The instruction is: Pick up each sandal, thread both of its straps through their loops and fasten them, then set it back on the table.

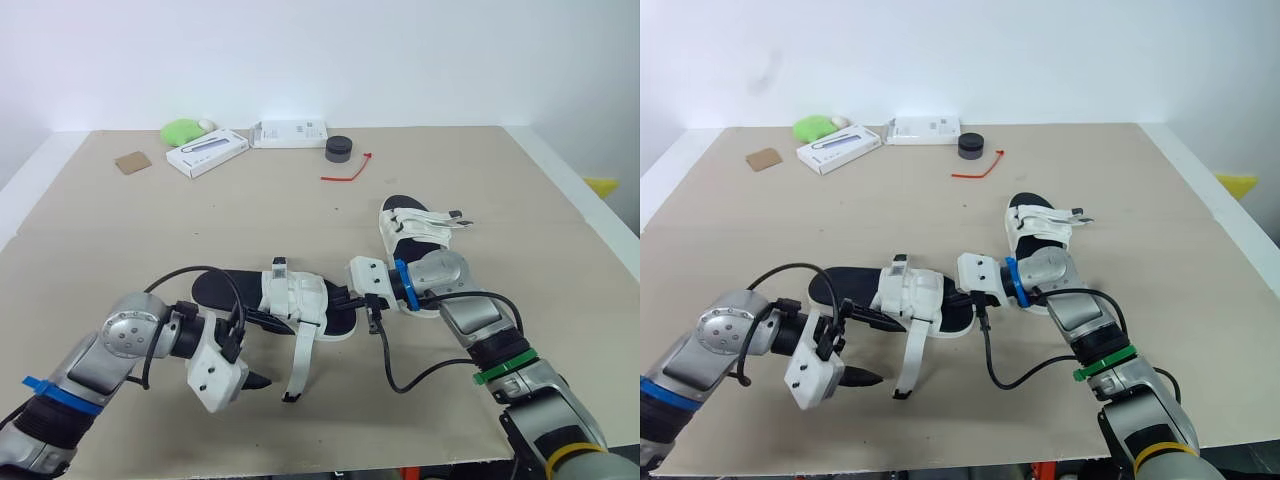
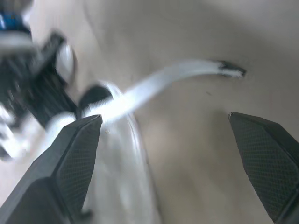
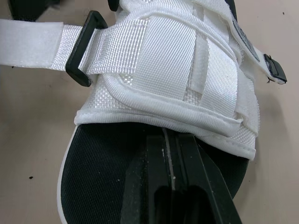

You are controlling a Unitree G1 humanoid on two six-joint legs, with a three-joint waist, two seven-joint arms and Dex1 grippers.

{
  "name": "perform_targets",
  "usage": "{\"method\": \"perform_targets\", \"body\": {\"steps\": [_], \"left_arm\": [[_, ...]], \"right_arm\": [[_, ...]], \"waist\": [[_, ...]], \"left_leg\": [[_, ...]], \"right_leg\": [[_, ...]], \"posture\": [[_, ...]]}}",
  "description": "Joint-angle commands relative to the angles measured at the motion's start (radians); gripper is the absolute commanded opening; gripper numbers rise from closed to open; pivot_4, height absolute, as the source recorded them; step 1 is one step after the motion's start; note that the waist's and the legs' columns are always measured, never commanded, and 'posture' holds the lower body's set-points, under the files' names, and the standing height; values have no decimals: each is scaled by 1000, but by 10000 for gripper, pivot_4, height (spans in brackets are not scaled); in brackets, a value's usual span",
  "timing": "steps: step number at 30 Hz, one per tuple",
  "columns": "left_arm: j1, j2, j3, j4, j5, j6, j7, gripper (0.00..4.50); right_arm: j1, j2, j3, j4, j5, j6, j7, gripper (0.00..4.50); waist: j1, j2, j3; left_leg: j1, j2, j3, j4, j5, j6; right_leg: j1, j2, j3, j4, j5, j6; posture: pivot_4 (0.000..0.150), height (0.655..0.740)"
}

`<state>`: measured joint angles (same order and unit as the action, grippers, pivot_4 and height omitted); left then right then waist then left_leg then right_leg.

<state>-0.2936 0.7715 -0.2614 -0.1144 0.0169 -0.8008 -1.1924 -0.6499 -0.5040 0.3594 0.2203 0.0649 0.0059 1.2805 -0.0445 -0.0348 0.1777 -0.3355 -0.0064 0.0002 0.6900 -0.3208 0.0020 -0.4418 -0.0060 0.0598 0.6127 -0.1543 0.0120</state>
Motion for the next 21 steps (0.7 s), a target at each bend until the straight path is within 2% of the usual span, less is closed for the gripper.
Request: {"method": "perform_targets", "body": {"steps": [1,7,13,21], "left_arm": [[-33,-25,-7,15,15,-126,65,44742],[-66,-62,-71,29,77,-146,120,44742],[-79,-46,-121,33,58,-137,132,44742],[-79,-43,-140,74,75,-131,160,7439]], "right_arm": [[4,-13,5,7,-19,6,1,0],[9,-16,6,2,-21,8,-2,0],[12,-23,3,0,-21,10,-3,0],[12,-22,3,-4,-21,11,-4,0]], "waist": [[0,0,0],[0,0,0],[0,0,0],[0,0,0]], "left_leg": [[0,0,0,0,0,0],[0,0,0,0,0,1],[0,0,0,1,0,1],[0,0,0,1,0,1]], "right_leg": [[0,0,0,0,0,0],[0,0,0,0,0,1],[0,1,1,0,1,2],[0,1,1,0,1,2]], "posture": [[1500,7400],[1500,7400],[1500,7400],[1500,7400]]}}
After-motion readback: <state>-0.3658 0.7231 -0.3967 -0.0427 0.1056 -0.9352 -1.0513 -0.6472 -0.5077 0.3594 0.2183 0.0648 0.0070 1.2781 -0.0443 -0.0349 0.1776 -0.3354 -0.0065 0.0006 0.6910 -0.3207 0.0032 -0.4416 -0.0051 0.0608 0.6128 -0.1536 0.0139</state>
